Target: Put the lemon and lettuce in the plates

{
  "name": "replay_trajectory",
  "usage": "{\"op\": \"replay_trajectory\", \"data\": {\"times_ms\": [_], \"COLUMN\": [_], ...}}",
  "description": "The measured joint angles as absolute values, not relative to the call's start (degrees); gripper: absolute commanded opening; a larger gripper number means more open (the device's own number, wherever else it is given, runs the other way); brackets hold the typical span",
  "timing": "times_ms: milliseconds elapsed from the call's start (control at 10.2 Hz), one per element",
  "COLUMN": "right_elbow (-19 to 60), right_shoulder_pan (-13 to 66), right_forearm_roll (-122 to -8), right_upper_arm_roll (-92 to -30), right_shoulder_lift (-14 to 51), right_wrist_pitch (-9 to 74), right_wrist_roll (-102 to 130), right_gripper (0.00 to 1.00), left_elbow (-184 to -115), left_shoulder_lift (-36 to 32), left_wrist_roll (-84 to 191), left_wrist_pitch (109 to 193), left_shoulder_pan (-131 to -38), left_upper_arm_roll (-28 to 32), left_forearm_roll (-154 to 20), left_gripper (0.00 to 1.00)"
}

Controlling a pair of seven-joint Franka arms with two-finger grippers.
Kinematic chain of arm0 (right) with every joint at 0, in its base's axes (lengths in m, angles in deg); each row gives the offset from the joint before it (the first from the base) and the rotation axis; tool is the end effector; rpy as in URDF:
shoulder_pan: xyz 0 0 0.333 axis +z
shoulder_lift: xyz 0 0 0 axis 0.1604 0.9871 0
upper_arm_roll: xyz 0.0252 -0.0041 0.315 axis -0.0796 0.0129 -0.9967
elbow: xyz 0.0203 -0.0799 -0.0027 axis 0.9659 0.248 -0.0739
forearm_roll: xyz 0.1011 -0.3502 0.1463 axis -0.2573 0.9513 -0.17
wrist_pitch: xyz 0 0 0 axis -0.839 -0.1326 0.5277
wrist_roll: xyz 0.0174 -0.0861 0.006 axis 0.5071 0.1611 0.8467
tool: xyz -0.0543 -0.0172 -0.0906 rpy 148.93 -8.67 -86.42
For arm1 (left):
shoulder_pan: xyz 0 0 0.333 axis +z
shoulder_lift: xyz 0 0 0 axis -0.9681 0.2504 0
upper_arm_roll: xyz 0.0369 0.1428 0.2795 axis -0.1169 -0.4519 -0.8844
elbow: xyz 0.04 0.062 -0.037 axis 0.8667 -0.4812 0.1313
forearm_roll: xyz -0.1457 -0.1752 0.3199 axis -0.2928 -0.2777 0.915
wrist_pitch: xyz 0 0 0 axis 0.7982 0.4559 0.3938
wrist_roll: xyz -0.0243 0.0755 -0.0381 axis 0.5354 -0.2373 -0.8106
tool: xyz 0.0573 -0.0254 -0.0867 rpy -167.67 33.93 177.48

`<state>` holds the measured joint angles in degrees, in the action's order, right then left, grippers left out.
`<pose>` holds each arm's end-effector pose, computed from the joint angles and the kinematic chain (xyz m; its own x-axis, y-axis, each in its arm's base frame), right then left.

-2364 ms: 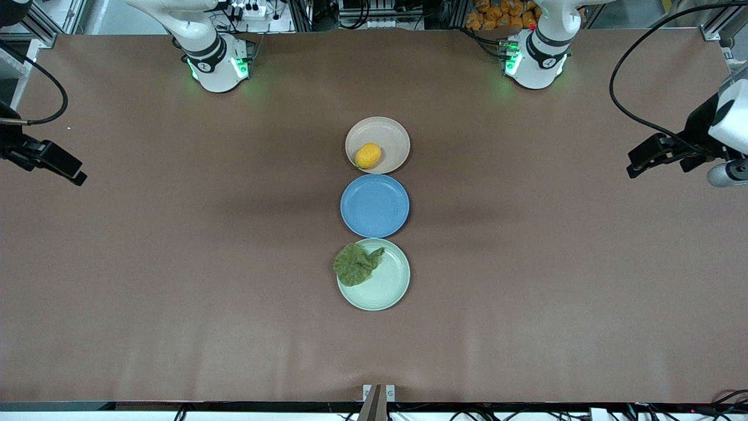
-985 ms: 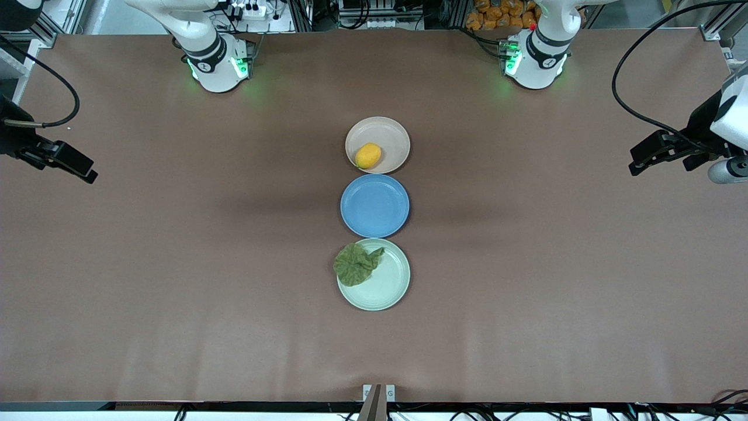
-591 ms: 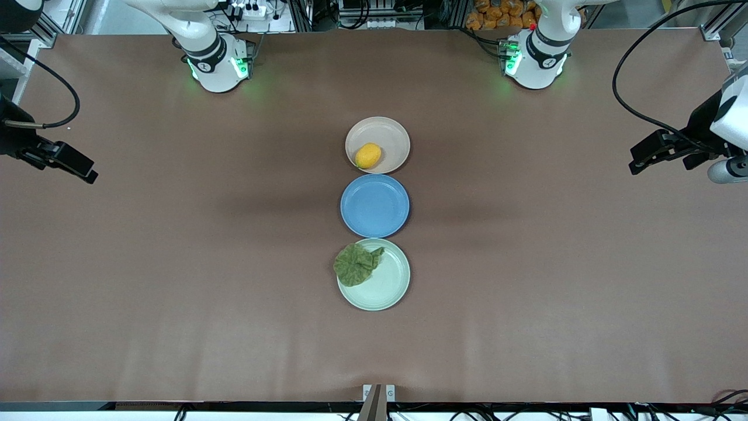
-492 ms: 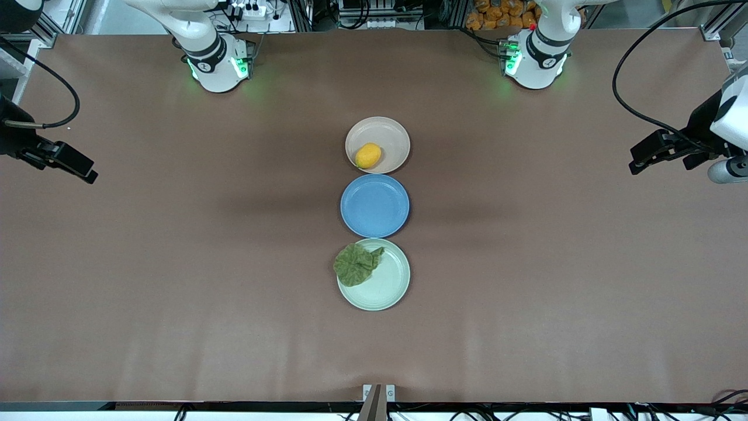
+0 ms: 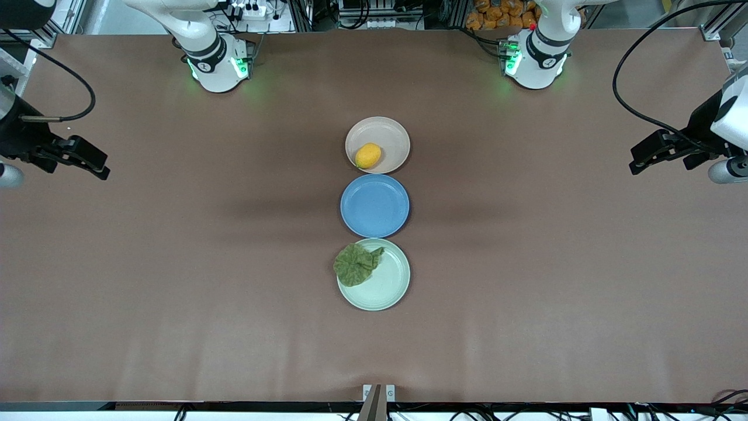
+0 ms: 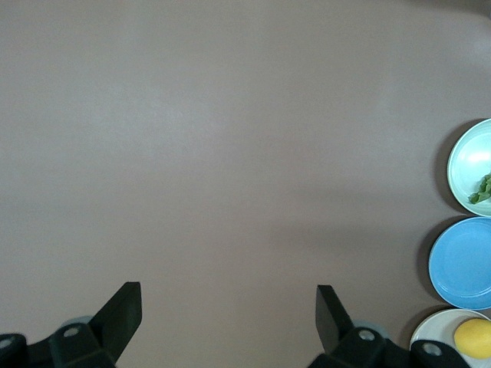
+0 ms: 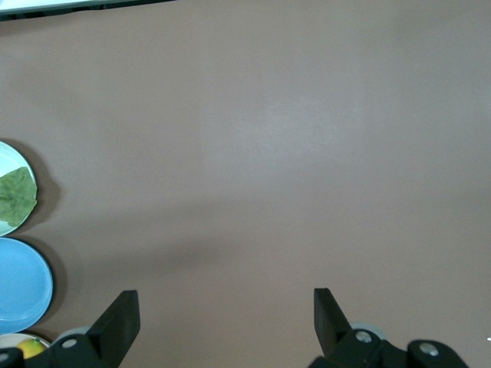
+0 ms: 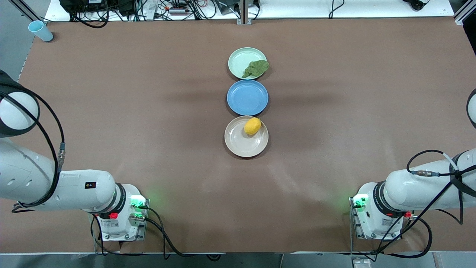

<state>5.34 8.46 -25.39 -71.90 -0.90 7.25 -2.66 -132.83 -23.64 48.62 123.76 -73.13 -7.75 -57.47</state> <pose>0.5746 0.0401 0.6406 0.9906 -0.1237 0.0579 -0.1256 -0.9917 0.0294 0.5751 -0.0574 0.6388 0.9950 0.0884 0.0463 0.0883 -0.9961 0.0039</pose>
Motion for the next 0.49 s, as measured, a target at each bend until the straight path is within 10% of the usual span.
{"op": "replay_trajectory", "data": {"times_ms": [492], "right_elbow": [5.34], "right_shoulder_pan": [8.6], "right_forearm_roll": [-25.38], "right_upper_arm_roll": [-71.7], "right_shoulder_lift": [-0.9], "right_wrist_pitch": [6.39], "right_wrist_roll": [-2.05], "right_gripper": [1.0], "left_elbow": [-132.83], "left_shoulder_lift": [-23.66], "left_wrist_roll": [48.62], "left_wrist_pitch": [123.76], "left_shoulder_pan": [-73.1], "left_upper_arm_roll": [-7.91], "left_forearm_roll": [-57.47], "left_gripper": [1.0]}}
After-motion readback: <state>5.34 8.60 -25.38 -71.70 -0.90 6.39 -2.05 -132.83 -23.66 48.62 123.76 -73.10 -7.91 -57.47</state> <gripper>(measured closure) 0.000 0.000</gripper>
